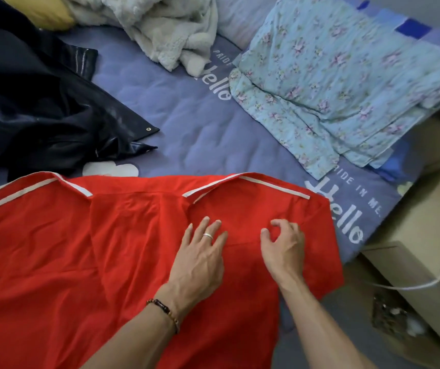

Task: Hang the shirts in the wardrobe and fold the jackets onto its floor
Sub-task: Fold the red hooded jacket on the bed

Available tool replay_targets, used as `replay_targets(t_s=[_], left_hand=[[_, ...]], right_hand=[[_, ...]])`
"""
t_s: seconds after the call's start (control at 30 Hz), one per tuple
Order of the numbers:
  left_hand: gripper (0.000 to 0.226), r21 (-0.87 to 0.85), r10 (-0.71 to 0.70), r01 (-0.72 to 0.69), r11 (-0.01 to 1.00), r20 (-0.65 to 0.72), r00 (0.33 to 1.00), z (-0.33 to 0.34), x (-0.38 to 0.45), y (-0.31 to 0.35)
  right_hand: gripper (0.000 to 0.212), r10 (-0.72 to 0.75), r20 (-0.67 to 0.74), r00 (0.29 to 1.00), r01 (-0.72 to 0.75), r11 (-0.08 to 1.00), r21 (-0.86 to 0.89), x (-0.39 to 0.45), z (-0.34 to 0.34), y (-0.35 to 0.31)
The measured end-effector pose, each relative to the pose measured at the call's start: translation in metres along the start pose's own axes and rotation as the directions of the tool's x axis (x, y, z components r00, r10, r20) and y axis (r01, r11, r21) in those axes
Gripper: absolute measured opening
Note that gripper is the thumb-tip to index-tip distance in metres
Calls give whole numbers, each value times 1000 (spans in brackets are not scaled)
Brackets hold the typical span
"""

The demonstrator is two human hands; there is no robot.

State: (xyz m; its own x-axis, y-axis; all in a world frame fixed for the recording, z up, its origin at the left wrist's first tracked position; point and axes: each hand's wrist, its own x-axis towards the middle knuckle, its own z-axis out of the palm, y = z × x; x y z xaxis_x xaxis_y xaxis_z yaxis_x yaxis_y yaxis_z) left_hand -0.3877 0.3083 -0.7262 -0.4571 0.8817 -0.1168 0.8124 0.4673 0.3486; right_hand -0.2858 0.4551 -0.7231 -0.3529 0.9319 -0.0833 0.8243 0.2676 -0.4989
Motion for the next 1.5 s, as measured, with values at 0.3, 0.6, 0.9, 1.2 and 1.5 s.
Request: replay_targets(t_s=[0.3,0.6,0.9,1.2,1.5], left_hand=[[92,-31,-63,88,996,475,878,48,76,104],[18,-370,-281,376,850,285,916,46,89,129],[21,-776,-712,492,394,81,697,-51,4,4],[6,-573,-880,736,360,54,472,-36,-94,-110],[41,-134,-705,701,700,-286,649,-6,-106,-100]], right_hand=[[79,318,318,893,-256,941,-222,104,-60,104],[32,179,522,834,-283,951,126,106,-78,101],[32,-119,531,839,-111,918,381,32,-33,-13],[55,-376,576,726,498,865,-63,-66,47,-35],[62,-538,340,771,596,798,-89,-61,62,-44]])
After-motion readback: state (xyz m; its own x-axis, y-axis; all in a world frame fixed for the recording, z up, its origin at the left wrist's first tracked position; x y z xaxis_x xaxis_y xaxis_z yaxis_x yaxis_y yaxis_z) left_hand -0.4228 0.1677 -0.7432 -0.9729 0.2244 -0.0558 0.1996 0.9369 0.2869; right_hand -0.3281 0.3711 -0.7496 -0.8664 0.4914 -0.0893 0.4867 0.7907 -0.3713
